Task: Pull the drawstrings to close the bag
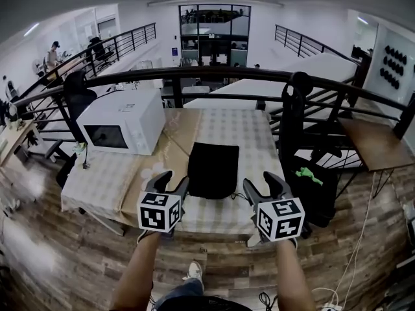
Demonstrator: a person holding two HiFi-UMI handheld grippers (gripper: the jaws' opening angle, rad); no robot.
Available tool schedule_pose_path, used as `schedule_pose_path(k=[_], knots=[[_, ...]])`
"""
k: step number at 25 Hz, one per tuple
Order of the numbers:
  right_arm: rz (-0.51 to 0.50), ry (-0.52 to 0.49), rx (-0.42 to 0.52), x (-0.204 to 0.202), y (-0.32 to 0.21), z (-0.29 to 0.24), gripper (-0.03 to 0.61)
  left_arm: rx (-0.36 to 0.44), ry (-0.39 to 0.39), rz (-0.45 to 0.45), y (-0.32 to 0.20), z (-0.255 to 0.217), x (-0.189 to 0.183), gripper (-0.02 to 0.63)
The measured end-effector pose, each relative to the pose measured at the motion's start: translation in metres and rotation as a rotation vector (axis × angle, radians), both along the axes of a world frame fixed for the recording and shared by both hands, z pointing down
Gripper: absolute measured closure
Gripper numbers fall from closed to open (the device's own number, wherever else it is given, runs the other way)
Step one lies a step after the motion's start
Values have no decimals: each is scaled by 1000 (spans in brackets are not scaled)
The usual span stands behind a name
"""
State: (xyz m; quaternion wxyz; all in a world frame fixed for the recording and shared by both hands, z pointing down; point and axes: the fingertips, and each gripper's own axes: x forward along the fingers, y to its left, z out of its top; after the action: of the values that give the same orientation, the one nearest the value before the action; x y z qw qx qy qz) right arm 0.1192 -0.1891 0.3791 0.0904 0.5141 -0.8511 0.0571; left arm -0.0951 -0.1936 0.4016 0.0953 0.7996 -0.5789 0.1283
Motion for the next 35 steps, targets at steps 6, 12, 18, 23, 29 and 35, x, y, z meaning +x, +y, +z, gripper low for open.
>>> schedule_pose_path(k=[6,12,18,23,29,35], knots=[[23,2,-5,-3,-29,1,341,-5,1,29,-36,3,-1,410],[49,21,-23,1,-50,11,341,-13,-33,70,-68,11,2,408],[51,33,-53,-1,-67,26,341,-35,-51,103,-86,26,0,408],[36,42,-84,-10,-76,43,341,-68,-79,132,-94,45,-6,402],[14,60,-123,-19,-86,66,341,-118,-103,145,-96,71,-15,397],[-14,83,-165,-26,-89,88,341,-182,-135,181,-88,101,-18,390]])
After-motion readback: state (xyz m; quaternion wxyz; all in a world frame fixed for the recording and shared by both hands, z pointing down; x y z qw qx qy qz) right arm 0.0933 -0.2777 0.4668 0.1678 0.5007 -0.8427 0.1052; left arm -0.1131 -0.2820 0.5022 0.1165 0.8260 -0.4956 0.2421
